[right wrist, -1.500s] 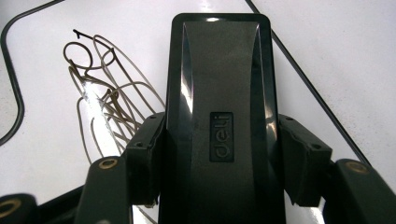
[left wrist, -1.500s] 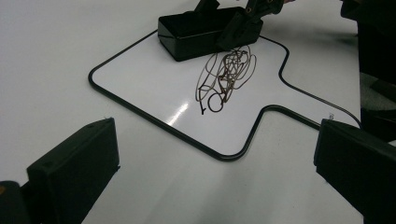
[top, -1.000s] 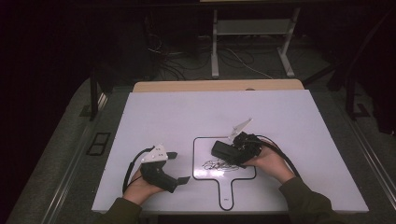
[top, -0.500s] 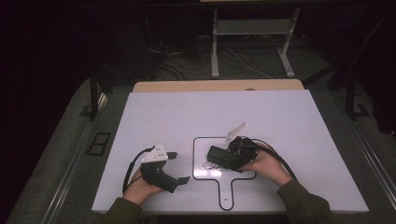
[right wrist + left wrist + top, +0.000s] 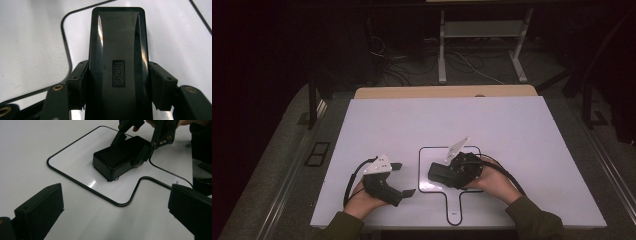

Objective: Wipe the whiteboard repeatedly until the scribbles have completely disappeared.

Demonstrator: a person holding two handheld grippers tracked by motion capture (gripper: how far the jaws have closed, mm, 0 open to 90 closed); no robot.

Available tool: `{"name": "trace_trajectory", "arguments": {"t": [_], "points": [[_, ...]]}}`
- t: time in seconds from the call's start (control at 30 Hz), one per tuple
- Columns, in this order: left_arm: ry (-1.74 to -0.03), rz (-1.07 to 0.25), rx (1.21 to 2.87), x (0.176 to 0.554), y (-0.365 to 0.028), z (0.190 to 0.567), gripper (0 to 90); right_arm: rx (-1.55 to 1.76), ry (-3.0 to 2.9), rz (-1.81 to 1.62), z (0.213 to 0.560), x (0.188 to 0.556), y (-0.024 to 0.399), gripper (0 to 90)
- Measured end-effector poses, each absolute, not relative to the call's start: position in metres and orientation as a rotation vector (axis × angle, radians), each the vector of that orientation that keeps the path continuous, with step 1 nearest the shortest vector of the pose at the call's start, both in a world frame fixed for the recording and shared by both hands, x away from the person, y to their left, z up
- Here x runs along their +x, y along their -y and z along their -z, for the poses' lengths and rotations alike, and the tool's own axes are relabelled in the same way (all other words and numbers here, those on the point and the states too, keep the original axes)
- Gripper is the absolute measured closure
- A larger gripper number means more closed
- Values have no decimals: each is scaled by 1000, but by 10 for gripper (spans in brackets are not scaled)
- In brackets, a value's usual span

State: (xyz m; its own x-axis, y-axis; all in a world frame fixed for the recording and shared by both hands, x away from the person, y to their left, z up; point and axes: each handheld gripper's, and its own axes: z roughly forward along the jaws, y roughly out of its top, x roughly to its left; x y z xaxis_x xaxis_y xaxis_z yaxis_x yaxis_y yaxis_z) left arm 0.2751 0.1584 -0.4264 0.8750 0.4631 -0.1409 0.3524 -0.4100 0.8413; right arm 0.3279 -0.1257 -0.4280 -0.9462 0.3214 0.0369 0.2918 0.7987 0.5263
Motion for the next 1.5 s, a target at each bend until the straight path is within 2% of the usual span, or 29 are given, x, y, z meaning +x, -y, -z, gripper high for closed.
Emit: {"name": "trace_trajectory", "arguments": {"t": [0.57,1.5], "points": [[-596,-138,2036,274,-159,426,0,427,-2946,-850,428,317,113,385],[-594,-140,2038,274,-159,426,0,730,-2829,-813,429,354,174,385]]}}
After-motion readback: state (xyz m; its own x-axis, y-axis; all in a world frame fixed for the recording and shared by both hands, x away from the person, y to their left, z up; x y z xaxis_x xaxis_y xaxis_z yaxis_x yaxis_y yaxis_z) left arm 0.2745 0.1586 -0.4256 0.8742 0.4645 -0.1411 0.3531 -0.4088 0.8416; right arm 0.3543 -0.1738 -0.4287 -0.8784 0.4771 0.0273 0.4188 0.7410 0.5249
